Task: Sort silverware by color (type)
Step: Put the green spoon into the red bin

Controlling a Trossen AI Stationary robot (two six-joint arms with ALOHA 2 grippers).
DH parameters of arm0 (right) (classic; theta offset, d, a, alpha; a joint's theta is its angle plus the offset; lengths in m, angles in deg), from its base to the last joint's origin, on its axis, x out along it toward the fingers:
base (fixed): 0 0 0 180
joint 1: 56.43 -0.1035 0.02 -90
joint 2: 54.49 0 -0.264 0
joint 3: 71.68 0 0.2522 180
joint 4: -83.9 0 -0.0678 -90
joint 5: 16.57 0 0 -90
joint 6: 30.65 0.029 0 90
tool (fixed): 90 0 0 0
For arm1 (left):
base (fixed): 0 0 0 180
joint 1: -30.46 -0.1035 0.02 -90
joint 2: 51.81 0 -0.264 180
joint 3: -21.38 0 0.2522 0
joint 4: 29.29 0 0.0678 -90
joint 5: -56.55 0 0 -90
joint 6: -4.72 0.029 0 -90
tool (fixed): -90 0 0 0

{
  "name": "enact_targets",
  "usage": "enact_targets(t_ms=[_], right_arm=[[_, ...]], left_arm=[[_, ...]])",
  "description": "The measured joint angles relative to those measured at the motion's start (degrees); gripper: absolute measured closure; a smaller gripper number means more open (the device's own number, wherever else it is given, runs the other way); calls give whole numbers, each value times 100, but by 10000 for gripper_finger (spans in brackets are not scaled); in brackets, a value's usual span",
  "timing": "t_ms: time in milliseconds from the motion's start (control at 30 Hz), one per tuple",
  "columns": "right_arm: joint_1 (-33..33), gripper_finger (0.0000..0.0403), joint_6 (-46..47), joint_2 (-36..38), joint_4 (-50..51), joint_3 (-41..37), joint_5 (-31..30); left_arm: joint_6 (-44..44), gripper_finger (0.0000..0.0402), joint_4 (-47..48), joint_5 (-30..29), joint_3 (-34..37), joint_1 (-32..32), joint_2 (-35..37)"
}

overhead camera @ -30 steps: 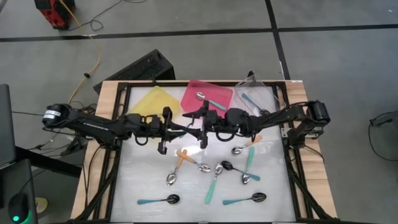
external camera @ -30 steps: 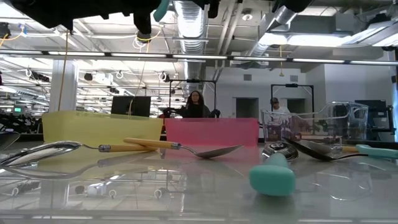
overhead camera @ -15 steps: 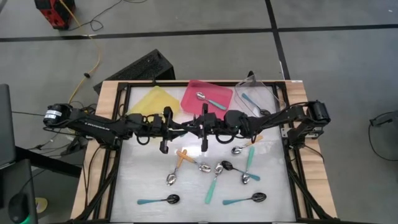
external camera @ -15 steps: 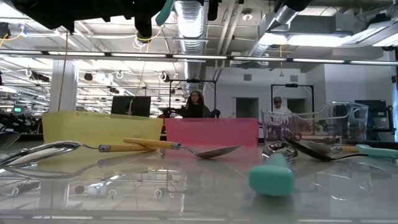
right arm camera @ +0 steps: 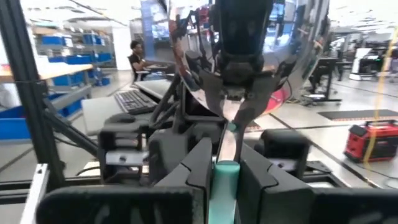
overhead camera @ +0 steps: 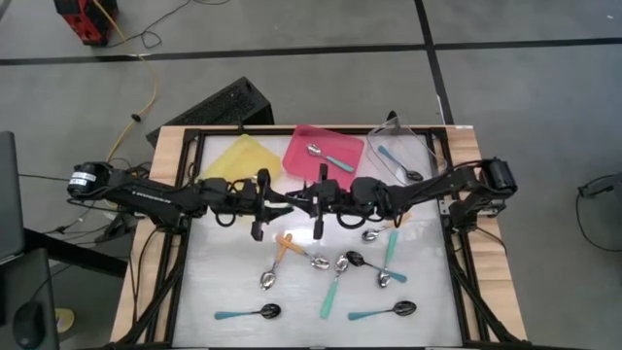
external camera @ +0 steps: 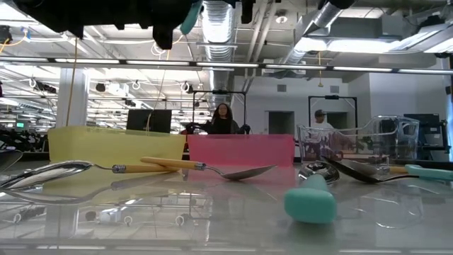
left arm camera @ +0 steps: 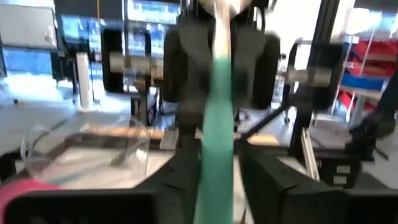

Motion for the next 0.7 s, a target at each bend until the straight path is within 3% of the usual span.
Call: enact_targets(t_ms=[200,333,500,700], right_arm=[[-2,338,-81,310,486,0,-227],[-5,338,-166,659,1002,0,-425],[11,338,-361,1120,1404,17,-935],[-15,338,-371,1596,1843,17,-919]], left_arm=[[-89,189,472,53,3,-2,0],[-280,145,814,78,11,-2,31],[-678,140,1302,772,31,30,26],[-945,156,1208,2006,31,561,-20]])
